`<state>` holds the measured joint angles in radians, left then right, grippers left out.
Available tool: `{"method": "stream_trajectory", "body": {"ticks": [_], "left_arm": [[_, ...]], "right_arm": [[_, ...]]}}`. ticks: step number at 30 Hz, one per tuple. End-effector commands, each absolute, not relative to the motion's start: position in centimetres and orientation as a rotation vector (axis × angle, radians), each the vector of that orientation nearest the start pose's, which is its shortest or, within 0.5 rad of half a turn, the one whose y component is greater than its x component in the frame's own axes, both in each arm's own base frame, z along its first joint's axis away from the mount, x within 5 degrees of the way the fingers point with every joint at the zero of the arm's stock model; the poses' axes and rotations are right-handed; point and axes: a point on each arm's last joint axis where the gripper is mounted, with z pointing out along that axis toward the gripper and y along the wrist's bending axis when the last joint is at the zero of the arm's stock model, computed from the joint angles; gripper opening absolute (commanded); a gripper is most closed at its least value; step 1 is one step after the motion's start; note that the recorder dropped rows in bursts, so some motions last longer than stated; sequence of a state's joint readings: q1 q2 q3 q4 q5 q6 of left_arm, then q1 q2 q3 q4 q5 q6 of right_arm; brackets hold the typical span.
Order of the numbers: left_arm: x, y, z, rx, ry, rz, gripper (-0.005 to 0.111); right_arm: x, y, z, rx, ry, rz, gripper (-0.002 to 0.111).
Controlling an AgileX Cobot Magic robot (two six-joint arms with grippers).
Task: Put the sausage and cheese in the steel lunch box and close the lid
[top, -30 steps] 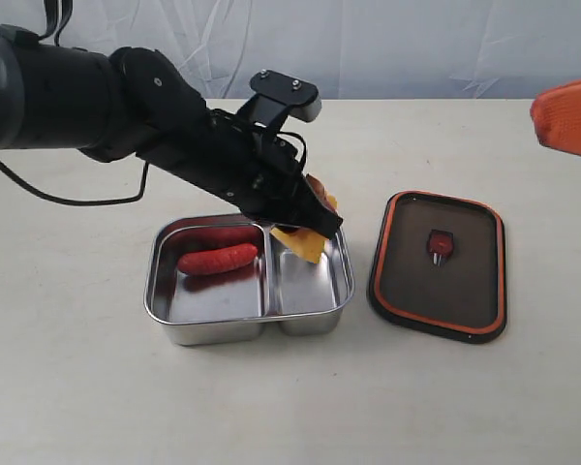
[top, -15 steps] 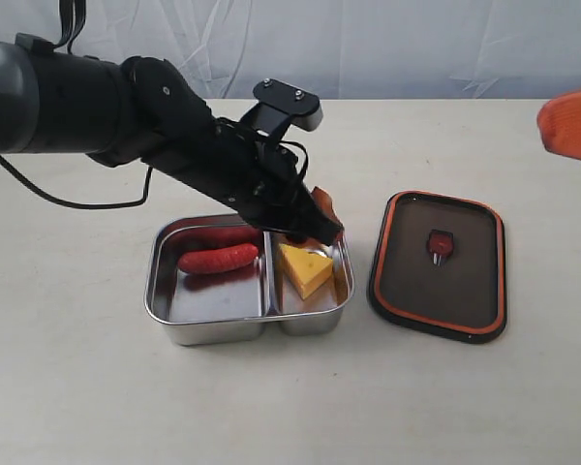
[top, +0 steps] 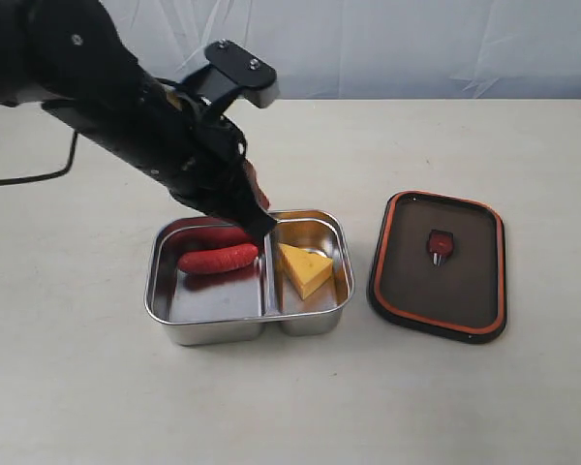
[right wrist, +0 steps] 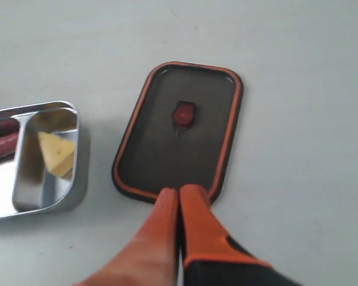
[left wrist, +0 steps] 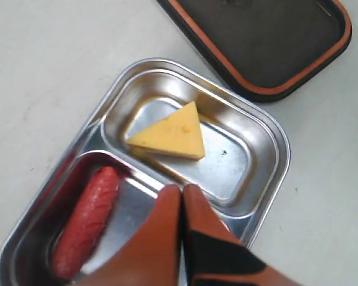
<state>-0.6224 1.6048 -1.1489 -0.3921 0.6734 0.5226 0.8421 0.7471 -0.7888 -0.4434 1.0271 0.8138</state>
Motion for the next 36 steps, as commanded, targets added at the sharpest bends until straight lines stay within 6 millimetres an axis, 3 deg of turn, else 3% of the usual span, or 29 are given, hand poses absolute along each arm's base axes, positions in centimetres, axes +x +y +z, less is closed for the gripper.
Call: {"method": "stream_trajectory", "body": {"ticks": [1, 6, 11, 14, 18, 23, 26, 29, 34, 36], "left_arm": [[23.8, -19.3, 29.0, 1.054, 2.3, -0.438, 0.0], [20.6, -17.0, 31.7, 1.014, 2.216, -0.459, 0.0], [17.6, -14.8, 33.5, 1.005, 2.159, -0.453, 0.0], [16.2, -13.7, 34.4, 0.993, 2.141, -0.446, 0.0], [14.9, -12.6, 35.4, 0.979, 2.109, -0.426, 0.0], [14.6, -12.1, 35.6, 0.966, 2.094, -0.409, 0.0], [14.6, -12.1, 35.6, 0.969, 2.093, -0.401, 0.0], [14.6, -12.0, 35.5, 0.962, 2.104, -0.392, 0.0], [14.7, -11.9, 35.5, 0.973, 2.101, -0.362, 0.0], [14.8, -11.9, 35.5, 0.974, 2.1, -0.352, 0.0]], "right_arm": [[12.9, 8.1, 32.2, -0.126, 2.324, 0.104, -0.001], [15.9, 10.1, 30.0, -0.162, 2.373, 0.01, -0.001], [20.1, 10.8, 27.0, -0.095, 2.452, 0.107, -0.001], [22.6, 10.2, 25.6, -0.043, 2.48, 0.185, -0.001], [25.6, 8.4, 24.1, -0.011, 2.644, 0.182, -0.001], [28.4, 6.8, 21.8, 0.026, 2.947, 0.292, -0.001], [29.9, 6.6, 20.5, -0.02, 3.001, 0.353, 0.0], [30.7, 6.7, 19.2, -0.037, 3.026, 0.353, 0.015], [31.4, 6.6, 17.3, -0.048, 3.061, 0.312, 0.074], [31.5, 6.5, 16.9, -0.053, 3.071, 0.301, 0.076]]}}
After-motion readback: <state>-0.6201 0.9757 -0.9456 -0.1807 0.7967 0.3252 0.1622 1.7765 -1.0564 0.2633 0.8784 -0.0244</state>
